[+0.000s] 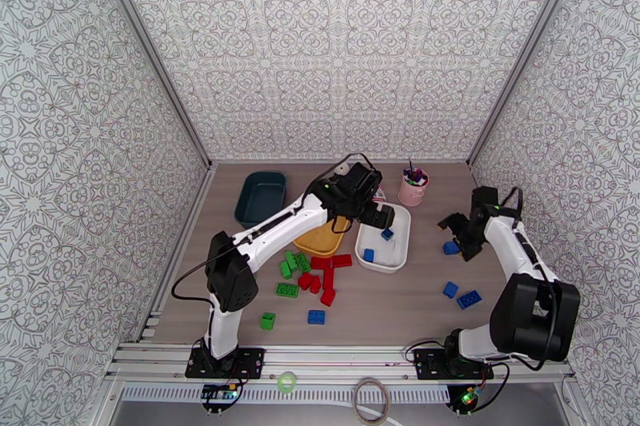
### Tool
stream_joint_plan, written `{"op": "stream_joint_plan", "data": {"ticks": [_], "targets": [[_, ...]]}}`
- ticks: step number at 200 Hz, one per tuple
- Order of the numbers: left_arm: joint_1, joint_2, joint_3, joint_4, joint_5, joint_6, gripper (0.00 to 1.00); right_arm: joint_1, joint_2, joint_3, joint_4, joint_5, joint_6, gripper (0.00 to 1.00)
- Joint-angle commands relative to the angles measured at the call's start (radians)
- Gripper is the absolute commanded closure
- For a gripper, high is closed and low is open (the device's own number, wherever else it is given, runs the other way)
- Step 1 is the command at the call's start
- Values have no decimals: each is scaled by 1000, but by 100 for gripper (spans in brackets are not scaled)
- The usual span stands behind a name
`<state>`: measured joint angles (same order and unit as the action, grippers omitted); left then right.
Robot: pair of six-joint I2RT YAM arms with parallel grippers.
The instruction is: Sort the legos into containers by color
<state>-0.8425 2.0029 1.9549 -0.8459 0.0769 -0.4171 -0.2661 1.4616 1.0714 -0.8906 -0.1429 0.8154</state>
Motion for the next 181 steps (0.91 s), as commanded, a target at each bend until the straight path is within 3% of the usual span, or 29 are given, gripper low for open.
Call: {"op": "stream_joint_plan", "data": {"ticks": [1,181], "targets": [[1,19,35,-25,13,26,1,-19,22,-4,32,-23,15,18],[104,-11,-34,2,60,21,1,-21,302,126,73,45,72,29]]}}
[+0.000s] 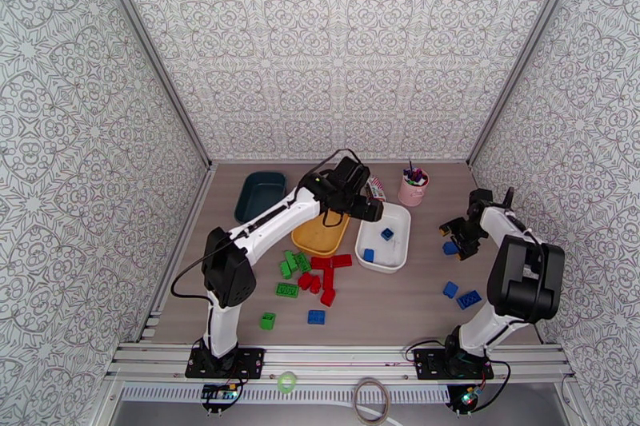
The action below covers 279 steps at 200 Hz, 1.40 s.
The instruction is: Sort the legos into containers by color
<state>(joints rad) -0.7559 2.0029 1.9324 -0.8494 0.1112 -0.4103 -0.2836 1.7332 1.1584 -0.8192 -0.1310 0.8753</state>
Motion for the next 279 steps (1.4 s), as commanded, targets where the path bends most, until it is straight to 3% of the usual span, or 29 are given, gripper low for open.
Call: {"op": "stream_joint_plan", "data": {"ticks": [1,36,110,187,241,279], "targets": [[18,-11,-12,5,25,13,1,-4,31,40,1,34,12,29],[32,-13,-12,1,33,12,1,0,69,63,-1,52,10,30],[62,-38,-60,14,40,-20,1,49,134,102,-6,72,8,42],[115,-83,-152,88,79,-102,1,96,79,142,-30,79,-75,72],[130,-147,-277,252,78,-174,1,172,-18,184,-42,37,-145,74],[143,-138,-278,203,82,-227,2,285,-43,248,-68,-6,-218,74]]}}
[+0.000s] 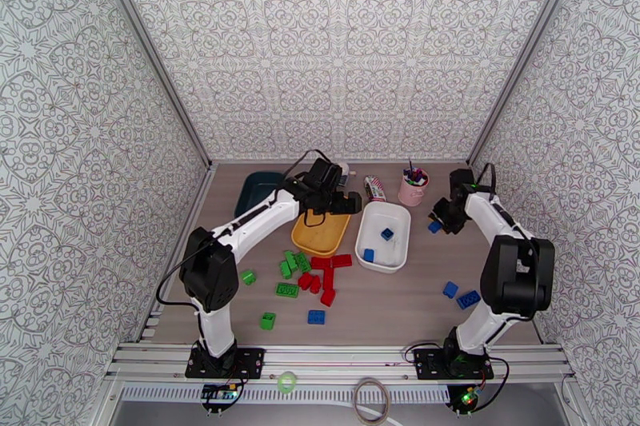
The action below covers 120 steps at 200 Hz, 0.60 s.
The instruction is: Sort the legos into containers by color
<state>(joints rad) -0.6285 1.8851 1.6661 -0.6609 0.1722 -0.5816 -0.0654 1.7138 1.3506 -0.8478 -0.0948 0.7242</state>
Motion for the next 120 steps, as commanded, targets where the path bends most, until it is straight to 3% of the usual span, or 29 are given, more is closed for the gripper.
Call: {"op": "stream_joint_plan", "data": {"ticks": [1,89,120], "targets": [[16,-21,-14,15,21,-56,2,70,-23,58,-41,-42,-69,74],[1,-81,-130,53,21,-103,3,363,4,80,-82,-54,-102,68],[-20,-107,-152,38,4,-95,1,395,-11,29,-62,-57,-76,58]]}}
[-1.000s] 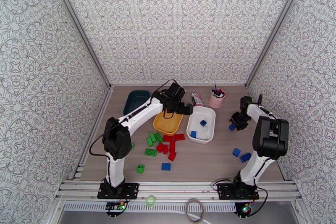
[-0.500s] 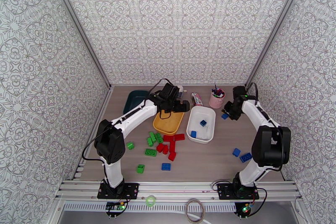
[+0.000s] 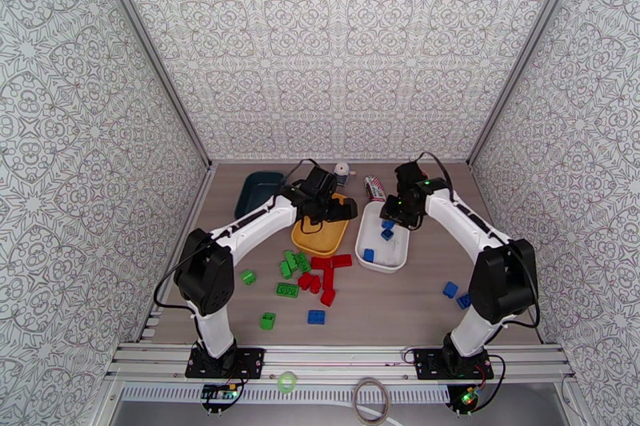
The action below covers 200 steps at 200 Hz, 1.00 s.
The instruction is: Sort the legos into containers by color
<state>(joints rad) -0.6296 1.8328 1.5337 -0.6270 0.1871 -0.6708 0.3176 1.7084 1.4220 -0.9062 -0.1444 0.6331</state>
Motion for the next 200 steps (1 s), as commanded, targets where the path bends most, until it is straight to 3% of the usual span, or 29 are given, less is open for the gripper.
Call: {"op": "stream_joint_plan", "data": {"ticks": [1,39,136,162,200], "targets": [[-20,-55,-21,3,-11,-5,1,12,-7,-44,-3,-7,16,57],[-73,-70,-20,-24,-39,29,1,12,-55,-79,-10,15,30,38],[-139,-143,-70,-83,-122,74,1,4,-222,-158,-137,127,71,34],[-148,-155,-76,-91,-126,85,1,-62,-310,-243,-146,145,140,26],[-201,-92,39,-145,-112,178,1,-293,-459,-426,-109,102,283,21]]}}
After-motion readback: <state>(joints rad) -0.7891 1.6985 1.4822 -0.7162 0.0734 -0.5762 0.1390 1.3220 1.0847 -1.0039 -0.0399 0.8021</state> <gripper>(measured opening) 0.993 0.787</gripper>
